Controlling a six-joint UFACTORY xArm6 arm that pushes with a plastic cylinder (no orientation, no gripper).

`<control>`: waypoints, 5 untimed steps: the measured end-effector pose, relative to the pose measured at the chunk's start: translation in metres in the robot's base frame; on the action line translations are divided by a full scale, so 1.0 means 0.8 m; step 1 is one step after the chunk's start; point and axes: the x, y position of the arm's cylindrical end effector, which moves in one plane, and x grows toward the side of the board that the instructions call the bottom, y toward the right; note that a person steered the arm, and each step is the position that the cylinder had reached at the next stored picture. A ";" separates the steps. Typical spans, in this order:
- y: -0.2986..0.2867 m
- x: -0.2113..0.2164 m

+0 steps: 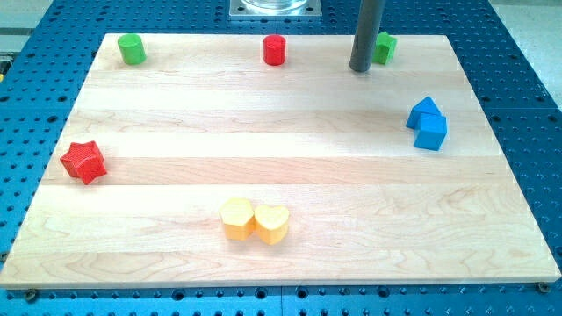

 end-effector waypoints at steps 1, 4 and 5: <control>0.011 0.000; 0.210 0.065; 0.240 0.170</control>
